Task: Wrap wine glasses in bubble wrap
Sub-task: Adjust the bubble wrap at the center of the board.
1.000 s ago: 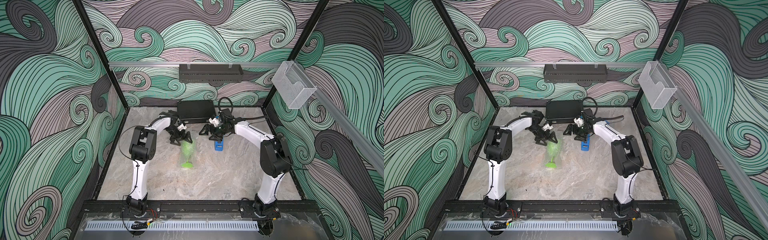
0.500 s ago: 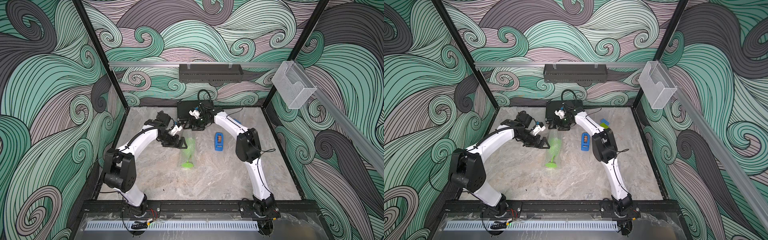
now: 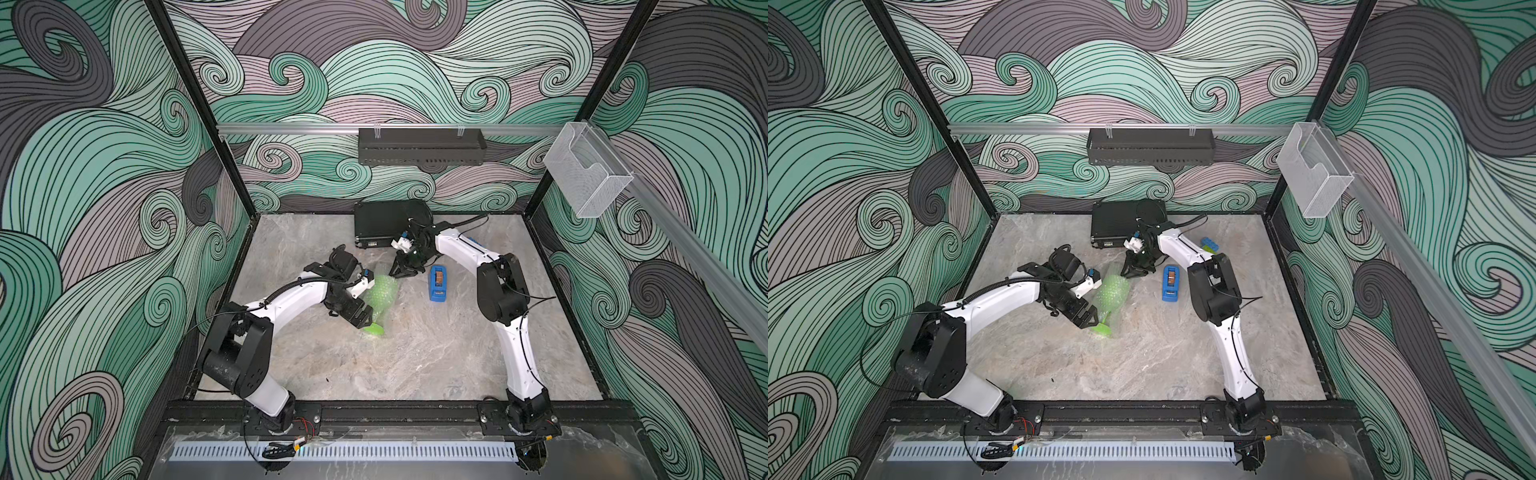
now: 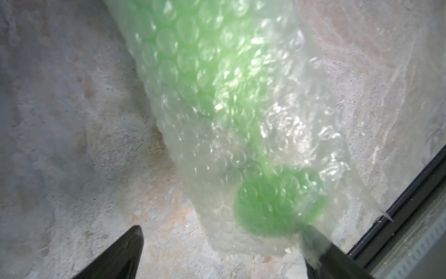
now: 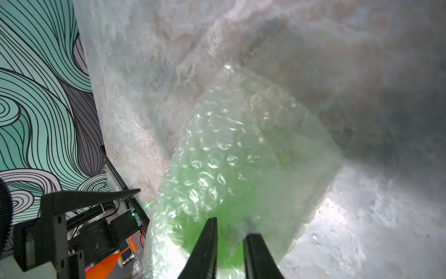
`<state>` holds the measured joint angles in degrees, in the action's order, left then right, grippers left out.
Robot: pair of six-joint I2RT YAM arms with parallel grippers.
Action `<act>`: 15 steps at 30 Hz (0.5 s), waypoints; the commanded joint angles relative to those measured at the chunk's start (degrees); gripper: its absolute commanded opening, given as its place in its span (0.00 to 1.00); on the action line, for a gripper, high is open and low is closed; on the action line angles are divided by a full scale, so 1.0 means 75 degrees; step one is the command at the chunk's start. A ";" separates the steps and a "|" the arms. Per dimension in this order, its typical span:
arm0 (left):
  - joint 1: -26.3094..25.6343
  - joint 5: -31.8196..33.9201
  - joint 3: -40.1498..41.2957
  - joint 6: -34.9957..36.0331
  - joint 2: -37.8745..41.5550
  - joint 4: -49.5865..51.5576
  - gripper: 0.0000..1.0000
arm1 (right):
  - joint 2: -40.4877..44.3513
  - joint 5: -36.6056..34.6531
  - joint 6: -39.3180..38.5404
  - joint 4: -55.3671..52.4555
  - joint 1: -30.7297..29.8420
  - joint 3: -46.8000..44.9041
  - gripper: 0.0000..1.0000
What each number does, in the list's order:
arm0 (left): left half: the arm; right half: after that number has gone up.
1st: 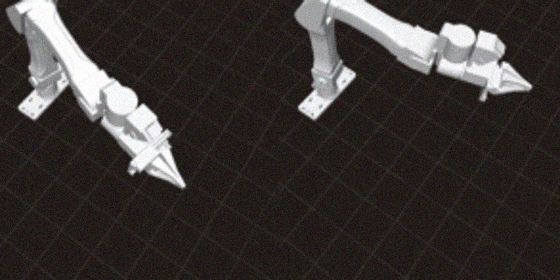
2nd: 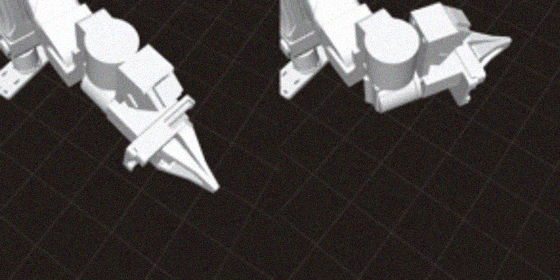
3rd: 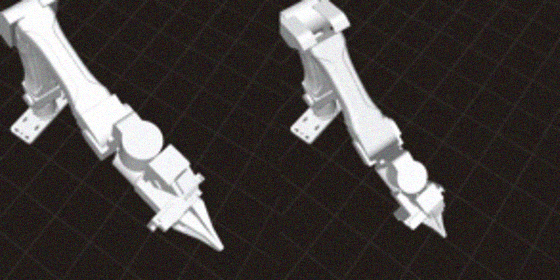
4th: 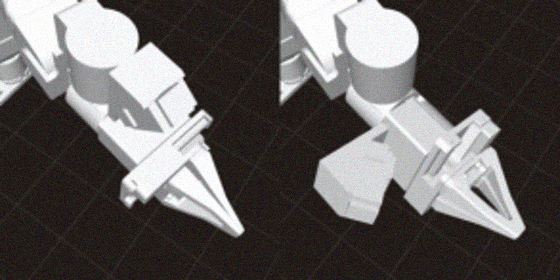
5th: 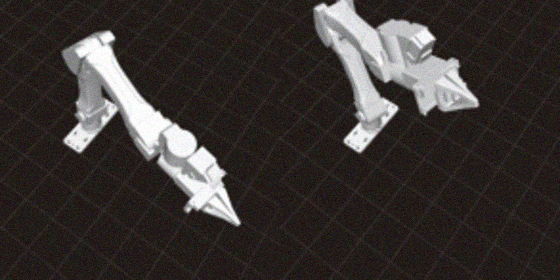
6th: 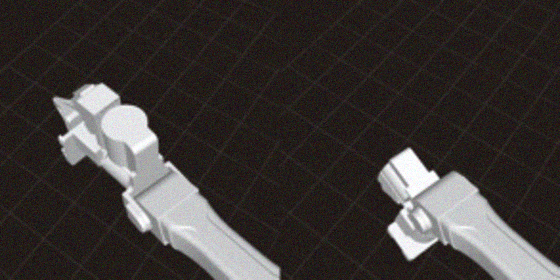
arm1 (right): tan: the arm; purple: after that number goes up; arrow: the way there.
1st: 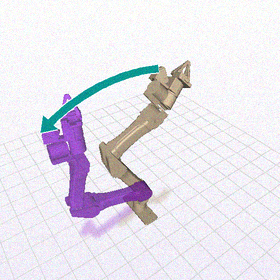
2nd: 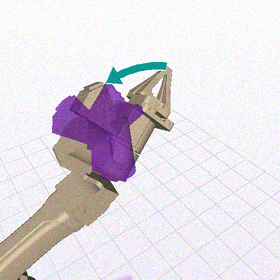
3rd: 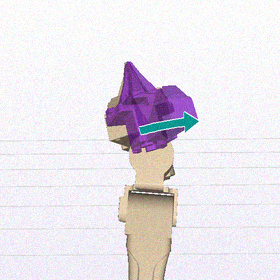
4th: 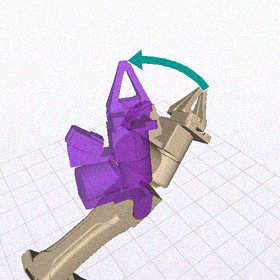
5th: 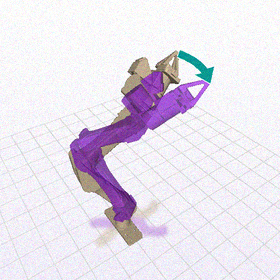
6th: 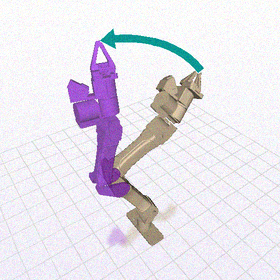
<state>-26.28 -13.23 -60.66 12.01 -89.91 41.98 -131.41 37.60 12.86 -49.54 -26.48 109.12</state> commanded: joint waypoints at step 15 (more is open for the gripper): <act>0.0247 -0.0753 -0.1552 0.0391 0.0427 0.0896 0.99 | 0.3131 -0.0081 0.1112 0.0610 0.0359 -0.3419 0.43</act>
<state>-24.25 -7.99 -70.46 13.37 -91.05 45.25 -111.50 37.23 20.40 -44.73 -25.78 84.27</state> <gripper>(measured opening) 0.986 0.432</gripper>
